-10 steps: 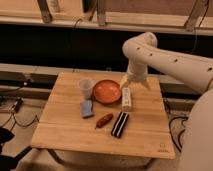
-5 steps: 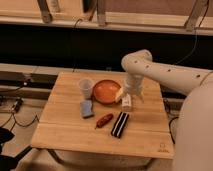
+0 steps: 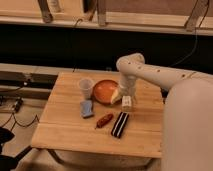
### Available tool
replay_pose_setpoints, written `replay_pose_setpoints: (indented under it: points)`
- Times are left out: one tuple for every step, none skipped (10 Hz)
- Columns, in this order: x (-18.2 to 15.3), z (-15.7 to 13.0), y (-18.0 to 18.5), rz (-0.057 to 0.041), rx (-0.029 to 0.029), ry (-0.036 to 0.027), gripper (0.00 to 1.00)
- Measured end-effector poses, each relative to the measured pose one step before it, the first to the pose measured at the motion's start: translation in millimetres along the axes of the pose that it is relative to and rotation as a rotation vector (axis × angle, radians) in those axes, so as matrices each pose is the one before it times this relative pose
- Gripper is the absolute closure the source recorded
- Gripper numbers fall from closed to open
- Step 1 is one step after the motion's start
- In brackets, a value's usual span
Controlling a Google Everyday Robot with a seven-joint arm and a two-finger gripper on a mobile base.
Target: Place the bottle in the ceramic bowl
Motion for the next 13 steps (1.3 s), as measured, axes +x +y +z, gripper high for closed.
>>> replay_pose_setpoints:
  points:
    - [0.29, 0.15, -0.38, -0.00009, 0.00124, 0.00023, 0.20]
    - [-0.20, -0.11, 1.60, -0.00350, 0.00008, -0.00350, 0.20]
    - [-0.63, 1.09, -5.85, 0.00955, -0.00204, -0.01365, 0.20]
    - [-4.06, 2.75, -8.72, 0.01483, -0.00776, -0.01869, 0.20]
    - [-6.59, 2.77, -10.20, 0.00579, -0.00018, -0.01764, 0.20]
    - [-7.53, 3.48, -9.23, -0.00738, 0.00751, -0.01155, 0.20]
    - [-8.22, 2.71, -8.35, -0.00697, 0.00383, -0.01279, 0.20]
    - [-7.33, 2.59, -9.34, -0.00937, 0.00592, -0.00699, 0.20]
    - [-4.13, 2.20, -5.07, -0.00912, 0.00277, -0.00143, 0.20]
    - [-6.45, 4.51, -0.67, -0.02199, 0.00047, 0.00126, 0.20]
    - [-6.74, 5.94, 5.07, -0.02759, -0.00661, 0.00499, 0.20]
    - [-4.84, 6.88, 7.76, -0.02582, -0.01215, 0.00820, 0.20]
    - [-4.12, 7.27, 9.49, -0.02732, -0.01363, 0.00931, 0.20]
